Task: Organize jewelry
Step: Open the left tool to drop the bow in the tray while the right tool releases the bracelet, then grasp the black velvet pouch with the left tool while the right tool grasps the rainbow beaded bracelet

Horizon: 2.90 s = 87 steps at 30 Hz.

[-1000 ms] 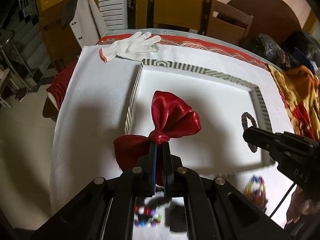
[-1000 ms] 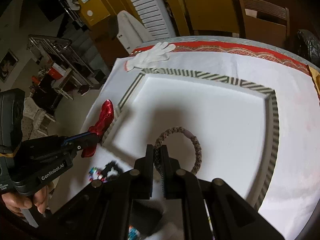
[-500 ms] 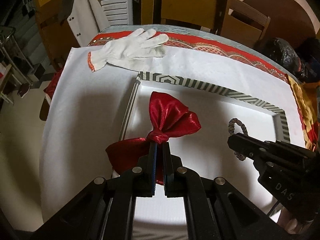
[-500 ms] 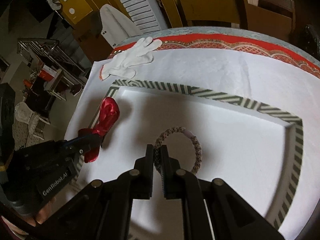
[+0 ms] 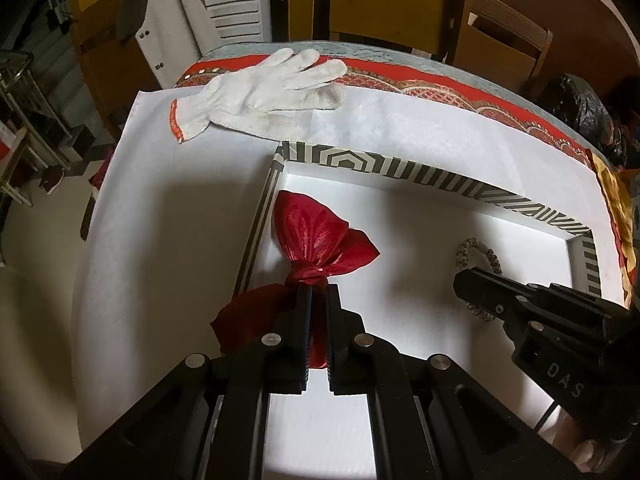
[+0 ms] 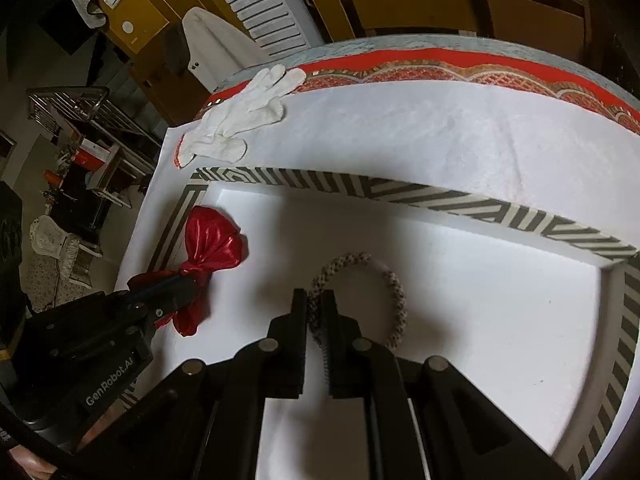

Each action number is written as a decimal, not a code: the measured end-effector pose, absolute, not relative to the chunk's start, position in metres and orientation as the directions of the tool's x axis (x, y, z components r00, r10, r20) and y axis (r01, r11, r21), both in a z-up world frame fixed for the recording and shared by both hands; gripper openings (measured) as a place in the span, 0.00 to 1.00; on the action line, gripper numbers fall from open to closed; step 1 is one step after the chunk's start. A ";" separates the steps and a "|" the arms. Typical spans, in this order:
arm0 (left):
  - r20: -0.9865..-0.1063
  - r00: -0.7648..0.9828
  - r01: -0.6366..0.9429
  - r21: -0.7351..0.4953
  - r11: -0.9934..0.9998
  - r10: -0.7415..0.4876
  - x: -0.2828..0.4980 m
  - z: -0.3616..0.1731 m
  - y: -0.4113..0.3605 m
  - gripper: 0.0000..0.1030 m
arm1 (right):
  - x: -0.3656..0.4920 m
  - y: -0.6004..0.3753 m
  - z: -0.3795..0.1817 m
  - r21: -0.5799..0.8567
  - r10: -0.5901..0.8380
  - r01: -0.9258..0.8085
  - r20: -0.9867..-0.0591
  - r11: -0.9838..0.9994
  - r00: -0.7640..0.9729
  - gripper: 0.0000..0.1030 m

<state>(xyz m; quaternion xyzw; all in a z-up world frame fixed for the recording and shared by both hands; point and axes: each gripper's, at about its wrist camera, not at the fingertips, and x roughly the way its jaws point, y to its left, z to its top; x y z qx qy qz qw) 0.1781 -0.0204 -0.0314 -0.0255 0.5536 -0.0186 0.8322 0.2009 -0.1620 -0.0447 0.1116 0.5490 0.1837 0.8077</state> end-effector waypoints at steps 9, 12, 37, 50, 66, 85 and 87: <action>-0.903 0.411 -0.015 -0.140 0.990 -0.122 0.167 -0.015 -0.009 0.30 | 0.186 -0.177 -0.025 0.428 0.455 -0.158 -0.815 0.890 0.359 0.19; -0.897 0.426 -0.014 -0.135 0.991 -0.116 0.157 -0.007 -0.006 0.31 | 0.172 -0.183 -0.010 0.422 0.455 -0.173 -0.804 0.890 0.382 0.30; -0.858 0.511 0.025 -0.035 0.999 -0.043 -0.003 0.041 0.002 0.30 | -0.022 -0.207 0.057 0.353 0.384 -0.156 -0.797 0.923 0.466 0.53; -0.880 0.463 0.011 -0.114 0.993 -0.106 -0.050 0.035 0.020 0.30 | -0.094 -0.217 0.048 0.345 0.377 -0.155 -0.809 0.926 0.450 0.54; -0.892 0.408 0.053 -0.189 0.981 -0.194 -0.064 0.021 0.005 0.31 | -0.121 -0.225 0.036 0.340 0.382 -0.174 -0.821 0.924 0.423 0.54; -0.900 0.379 0.071 -0.203 0.977 -0.214 -0.055 0.012 -0.011 0.31 | -0.100 -0.280 0.020 0.310 0.291 -0.038 -0.832 0.950 0.472 0.54; -0.901 0.377 0.074 -0.204 0.976 -0.216 -0.054 0.012 -0.013 0.31 | -0.097 -0.277 0.023 0.290 0.278 -0.050 -0.834 0.956 0.477 0.54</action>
